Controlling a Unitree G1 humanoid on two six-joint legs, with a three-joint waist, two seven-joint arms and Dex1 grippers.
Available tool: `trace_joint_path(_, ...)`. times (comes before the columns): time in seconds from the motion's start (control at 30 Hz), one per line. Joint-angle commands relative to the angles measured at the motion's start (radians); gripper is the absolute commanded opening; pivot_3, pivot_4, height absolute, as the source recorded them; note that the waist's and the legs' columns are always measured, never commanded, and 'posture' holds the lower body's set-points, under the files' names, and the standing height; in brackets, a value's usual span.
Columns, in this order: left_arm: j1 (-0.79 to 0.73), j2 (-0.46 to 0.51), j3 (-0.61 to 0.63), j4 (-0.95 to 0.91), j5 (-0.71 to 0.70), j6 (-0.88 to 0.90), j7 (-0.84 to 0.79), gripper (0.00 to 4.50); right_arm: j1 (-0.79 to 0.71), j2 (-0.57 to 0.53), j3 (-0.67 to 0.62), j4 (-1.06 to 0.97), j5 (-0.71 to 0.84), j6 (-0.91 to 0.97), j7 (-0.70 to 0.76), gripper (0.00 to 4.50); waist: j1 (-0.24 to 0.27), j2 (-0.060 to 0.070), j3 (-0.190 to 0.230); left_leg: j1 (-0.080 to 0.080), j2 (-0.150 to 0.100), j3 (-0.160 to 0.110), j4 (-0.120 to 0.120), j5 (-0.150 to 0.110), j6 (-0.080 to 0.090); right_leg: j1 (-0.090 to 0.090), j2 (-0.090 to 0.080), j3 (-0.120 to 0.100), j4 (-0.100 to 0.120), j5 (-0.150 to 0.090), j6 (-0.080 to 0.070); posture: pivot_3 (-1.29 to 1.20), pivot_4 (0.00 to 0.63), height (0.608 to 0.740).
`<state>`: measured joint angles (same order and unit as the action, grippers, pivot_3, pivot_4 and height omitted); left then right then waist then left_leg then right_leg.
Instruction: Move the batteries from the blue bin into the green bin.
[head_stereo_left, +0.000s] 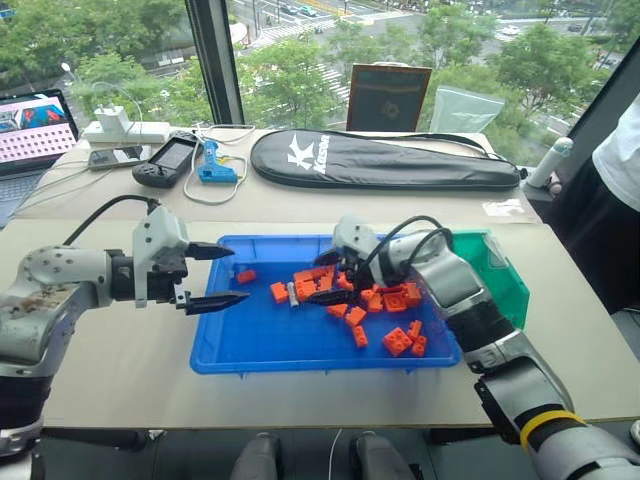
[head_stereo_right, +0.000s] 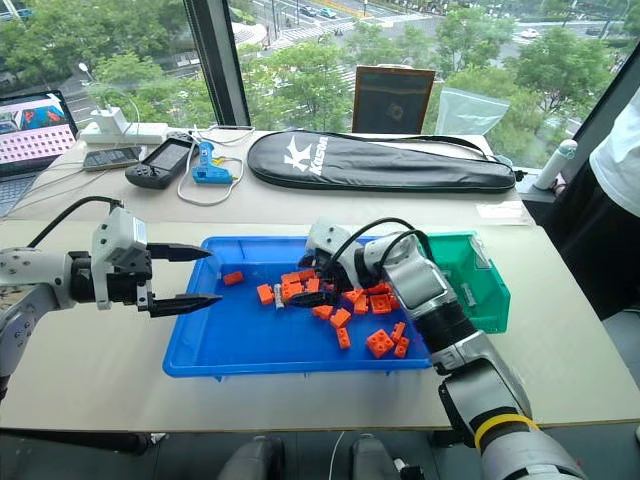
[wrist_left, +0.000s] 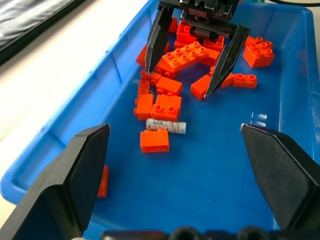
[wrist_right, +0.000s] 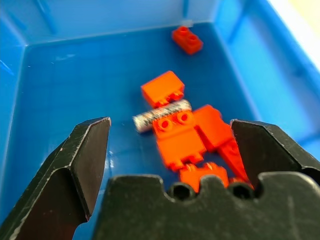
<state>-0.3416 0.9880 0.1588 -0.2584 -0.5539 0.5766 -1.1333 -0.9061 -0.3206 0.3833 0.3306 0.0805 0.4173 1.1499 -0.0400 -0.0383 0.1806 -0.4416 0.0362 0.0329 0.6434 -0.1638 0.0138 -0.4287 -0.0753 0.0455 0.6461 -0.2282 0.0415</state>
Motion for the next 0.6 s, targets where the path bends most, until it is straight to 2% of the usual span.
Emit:
trace_joint_path(0.03,0.006,0.013,0.05,-0.048,-0.022,0.009,0.017,4.5,-0.075,0.04,0.014,0.095,-0.026,-0.104,0.015,4.47,-0.002,0.0,0.0,0.0,0.0,0.0,0.0,0.0,0.0,0.0,0.0,0.0,0.0,0.0,0.0,0.0,0.15,0.733)
trace_joint_path(0.27,0.032,0.002,0.085,-0.083,-0.041,0.04,0.047,4.5,-0.178,0.13,0.044,0.379,-0.088,-0.253,0.054,4.47,-0.004,0.0,0.0,0.0,0.0,-0.001,0.0,0.0,0.0,0.0,0.0,-0.001,0.0,0.0,0.0,0.0,0.15,0.733)
trace_joint_path(0.6,0.055,0.009,0.097,-0.1,-0.046,0.042,0.07,4.5,-0.256,0.22,0.094,0.646,-0.219,-0.4,0.039,4.47,-0.006,0.0,0.0,0.0,0.001,-0.001,0.0,0.0,0.0,0.0,0.001,-0.001,0.001,0.0,0.0,0.0,0.15,0.733)
